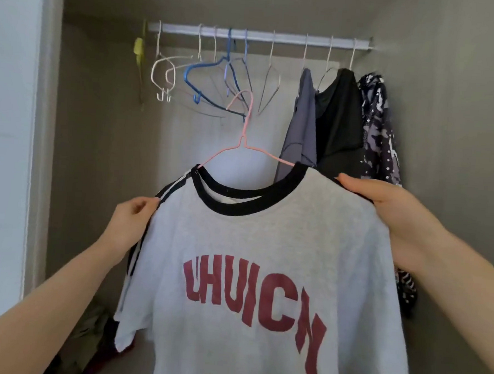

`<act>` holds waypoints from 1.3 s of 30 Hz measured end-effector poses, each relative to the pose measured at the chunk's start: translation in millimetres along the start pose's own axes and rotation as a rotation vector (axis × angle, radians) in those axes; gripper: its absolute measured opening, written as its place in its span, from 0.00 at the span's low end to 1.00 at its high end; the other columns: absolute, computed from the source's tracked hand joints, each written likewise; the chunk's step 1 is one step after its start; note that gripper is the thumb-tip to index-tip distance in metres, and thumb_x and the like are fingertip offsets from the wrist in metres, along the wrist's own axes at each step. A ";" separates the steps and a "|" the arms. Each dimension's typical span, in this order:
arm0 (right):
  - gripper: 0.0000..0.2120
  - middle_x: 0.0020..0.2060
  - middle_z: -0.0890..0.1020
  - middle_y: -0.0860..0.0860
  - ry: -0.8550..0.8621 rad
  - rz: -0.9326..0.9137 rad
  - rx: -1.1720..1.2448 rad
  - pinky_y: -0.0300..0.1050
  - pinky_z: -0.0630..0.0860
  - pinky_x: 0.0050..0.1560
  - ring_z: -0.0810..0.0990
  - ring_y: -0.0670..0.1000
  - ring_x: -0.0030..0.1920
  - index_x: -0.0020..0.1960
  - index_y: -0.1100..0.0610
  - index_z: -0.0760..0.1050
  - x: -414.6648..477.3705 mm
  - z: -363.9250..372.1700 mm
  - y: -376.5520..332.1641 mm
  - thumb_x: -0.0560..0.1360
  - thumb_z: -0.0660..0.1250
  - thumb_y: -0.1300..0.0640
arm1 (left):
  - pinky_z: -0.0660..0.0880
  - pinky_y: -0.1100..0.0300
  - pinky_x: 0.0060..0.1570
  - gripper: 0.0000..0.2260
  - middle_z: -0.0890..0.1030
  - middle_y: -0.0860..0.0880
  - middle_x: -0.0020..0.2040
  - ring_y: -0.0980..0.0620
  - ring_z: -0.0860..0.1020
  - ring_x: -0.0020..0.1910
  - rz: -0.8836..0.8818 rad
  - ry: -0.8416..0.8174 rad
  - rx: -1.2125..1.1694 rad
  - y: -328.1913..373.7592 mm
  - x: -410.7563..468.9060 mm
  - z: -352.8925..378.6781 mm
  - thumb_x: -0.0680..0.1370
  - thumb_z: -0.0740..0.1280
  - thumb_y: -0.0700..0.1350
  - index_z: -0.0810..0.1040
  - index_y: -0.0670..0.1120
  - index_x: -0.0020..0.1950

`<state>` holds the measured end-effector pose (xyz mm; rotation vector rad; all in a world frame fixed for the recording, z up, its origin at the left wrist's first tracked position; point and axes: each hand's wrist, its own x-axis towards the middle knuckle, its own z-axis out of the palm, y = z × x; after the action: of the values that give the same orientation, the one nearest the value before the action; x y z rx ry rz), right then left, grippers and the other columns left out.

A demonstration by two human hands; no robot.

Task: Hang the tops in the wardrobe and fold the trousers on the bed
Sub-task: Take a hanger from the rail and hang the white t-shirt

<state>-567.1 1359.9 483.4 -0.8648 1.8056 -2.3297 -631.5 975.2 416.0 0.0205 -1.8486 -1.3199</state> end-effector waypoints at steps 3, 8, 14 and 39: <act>0.15 0.40 0.85 0.55 0.031 0.011 -0.029 0.40 0.81 0.37 0.84 0.51 0.37 0.44 0.61 0.84 0.5 13.7 -16.4 0.77 0.63 0.53 | 0.71 0.58 0.47 0.10 0.82 0.48 0.49 0.47 0.78 0.52 0.040 -0.022 0.130 7.2 18.2 13.2 0.83 0.61 0.45 0.80 0.44 0.54; 0.13 0.39 0.85 0.54 0.100 0.000 -0.085 0.40 0.80 0.37 0.84 0.51 0.36 0.49 0.62 0.81 0.4 34.6 -45.6 0.78 0.62 0.54 | 0.68 0.54 0.61 0.18 0.77 0.41 0.66 0.41 0.73 0.65 0.064 -0.137 0.307 26.8 34.6 42.5 0.84 0.55 0.46 0.72 0.42 0.71; 0.12 0.37 0.83 0.53 0.169 -0.128 -0.105 0.39 0.79 0.31 0.82 0.51 0.33 0.48 0.60 0.80 -1.8 50.4 -72.6 0.80 0.60 0.56 | 0.71 0.54 0.56 0.22 0.80 0.47 0.59 0.44 0.77 0.59 0.248 -0.286 0.267 58.2 29.7 78.6 0.80 0.57 0.57 0.76 0.42 0.62; 0.10 0.34 0.68 0.52 0.583 -0.337 -0.377 0.41 0.64 0.35 0.67 0.49 0.33 0.41 0.59 0.69 144.8 84.7 -94.7 0.81 0.58 0.61 | 0.74 0.62 0.60 0.37 0.73 0.61 0.68 0.63 0.75 0.63 0.363 -0.769 -0.179 180.2 -10.0 114.1 0.73 0.71 0.61 0.57 0.58 0.77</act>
<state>-622.7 1259.7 638.2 -0.5880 2.5699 -2.7005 -619.1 1147.8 541.1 -0.9915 -2.1859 -1.3159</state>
